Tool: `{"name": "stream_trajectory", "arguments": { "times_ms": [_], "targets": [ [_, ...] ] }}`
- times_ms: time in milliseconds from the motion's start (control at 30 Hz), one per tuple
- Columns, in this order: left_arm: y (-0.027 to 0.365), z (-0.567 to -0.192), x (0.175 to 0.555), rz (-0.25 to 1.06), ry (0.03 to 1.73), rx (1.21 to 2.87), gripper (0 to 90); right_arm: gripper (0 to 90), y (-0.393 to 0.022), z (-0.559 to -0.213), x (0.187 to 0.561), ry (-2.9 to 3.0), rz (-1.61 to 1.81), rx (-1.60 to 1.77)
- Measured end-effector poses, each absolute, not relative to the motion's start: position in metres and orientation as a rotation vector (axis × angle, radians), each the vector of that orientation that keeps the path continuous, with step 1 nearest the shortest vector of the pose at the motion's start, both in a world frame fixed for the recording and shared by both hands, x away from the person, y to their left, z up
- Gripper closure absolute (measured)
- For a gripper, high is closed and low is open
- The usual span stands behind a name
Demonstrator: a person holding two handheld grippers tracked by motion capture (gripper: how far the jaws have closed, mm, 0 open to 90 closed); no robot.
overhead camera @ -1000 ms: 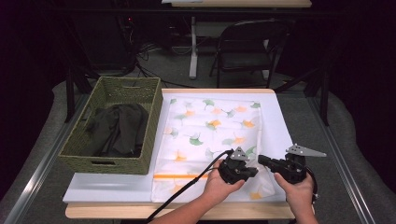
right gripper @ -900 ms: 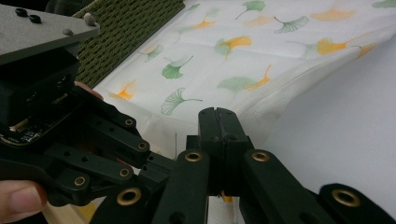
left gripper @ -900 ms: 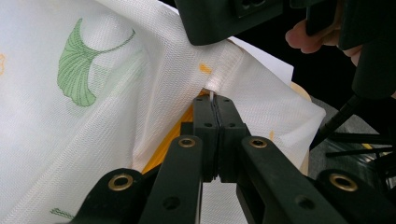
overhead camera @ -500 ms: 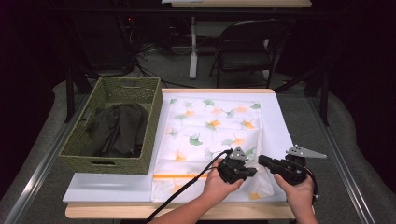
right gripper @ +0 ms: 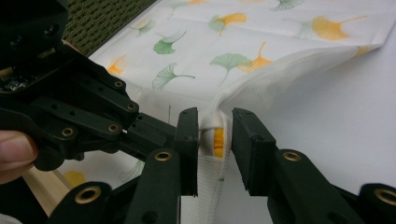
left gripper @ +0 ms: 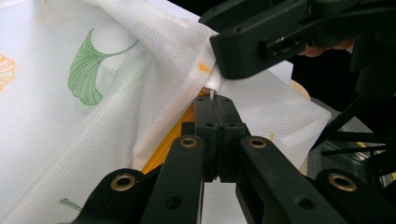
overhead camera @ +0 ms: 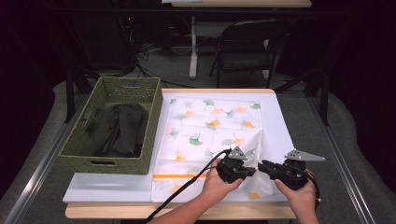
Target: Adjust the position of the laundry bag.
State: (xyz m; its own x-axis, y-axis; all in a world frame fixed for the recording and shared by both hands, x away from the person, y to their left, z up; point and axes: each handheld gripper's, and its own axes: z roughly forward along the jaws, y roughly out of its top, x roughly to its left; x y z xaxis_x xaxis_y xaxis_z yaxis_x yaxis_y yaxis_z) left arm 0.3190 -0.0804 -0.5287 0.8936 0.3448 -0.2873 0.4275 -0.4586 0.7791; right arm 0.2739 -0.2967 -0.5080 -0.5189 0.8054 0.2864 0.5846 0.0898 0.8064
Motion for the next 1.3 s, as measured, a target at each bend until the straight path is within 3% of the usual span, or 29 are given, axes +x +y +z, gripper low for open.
{"name": "stream_trajectory", "arguments": {
  "times_ms": [633,767,1300],
  "targets": [
    [-0.0803,-0.5299,0.3192,-0.115,0.550,2.108,90.0,76.8,-0.2965,-0.5139,0.2757,2.195,1.420,1.441],
    [-0.0799,-0.5315,0.3209,-0.137,0.556,2.106,90.0,81.5,-0.2959,-0.5141,0.2757,2.220,1.428,1.444],
    [-0.0797,-0.5338,0.3218,-0.159,0.581,2.095,90.0,82.8,-0.2935,-0.5137,0.2748,2.228,1.389,1.435]
  ]
}}
